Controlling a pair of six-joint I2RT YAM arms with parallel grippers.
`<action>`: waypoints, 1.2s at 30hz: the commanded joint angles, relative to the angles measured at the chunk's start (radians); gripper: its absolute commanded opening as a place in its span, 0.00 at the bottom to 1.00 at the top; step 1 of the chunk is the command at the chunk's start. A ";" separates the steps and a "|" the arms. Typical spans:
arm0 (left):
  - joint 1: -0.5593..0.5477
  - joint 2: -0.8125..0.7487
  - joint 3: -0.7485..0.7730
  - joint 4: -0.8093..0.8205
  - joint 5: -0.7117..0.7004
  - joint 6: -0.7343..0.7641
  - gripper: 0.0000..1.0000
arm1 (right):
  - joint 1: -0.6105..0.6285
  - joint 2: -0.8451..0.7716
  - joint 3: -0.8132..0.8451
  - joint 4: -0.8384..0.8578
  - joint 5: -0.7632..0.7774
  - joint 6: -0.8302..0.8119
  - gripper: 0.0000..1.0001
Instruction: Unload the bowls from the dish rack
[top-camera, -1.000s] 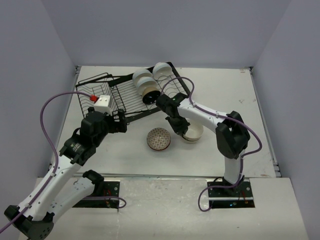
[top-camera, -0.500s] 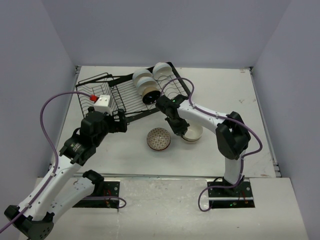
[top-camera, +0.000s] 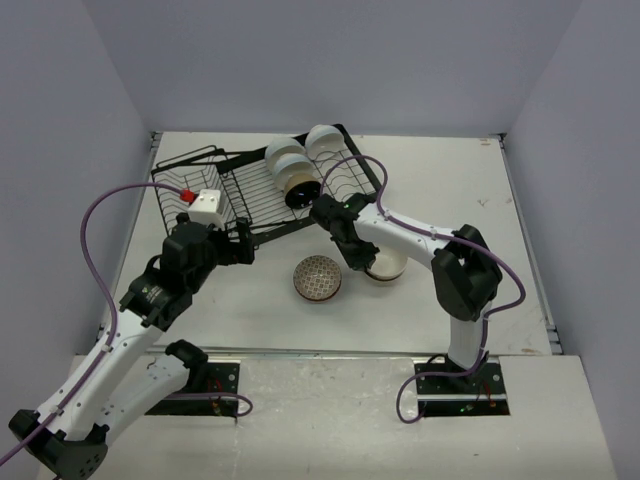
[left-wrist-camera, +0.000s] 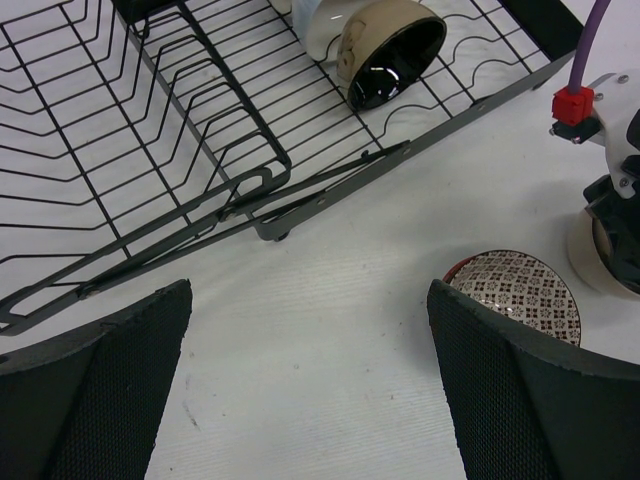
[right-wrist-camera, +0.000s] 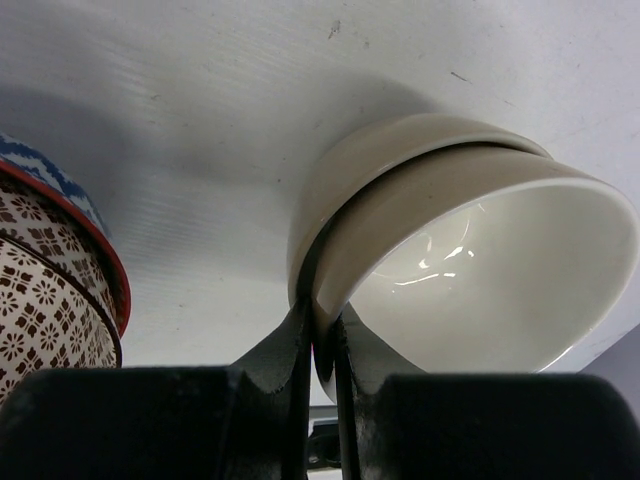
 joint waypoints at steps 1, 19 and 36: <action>0.007 0.001 -0.001 0.034 0.015 0.026 1.00 | 0.001 -0.053 -0.014 0.040 0.073 0.010 0.09; 0.007 0.008 -0.003 0.034 0.019 0.028 1.00 | 0.003 -0.109 -0.054 0.082 0.025 0.025 0.31; 0.007 0.016 -0.003 0.034 0.021 0.028 1.00 | 0.009 -0.200 -0.082 0.074 -0.018 0.033 0.23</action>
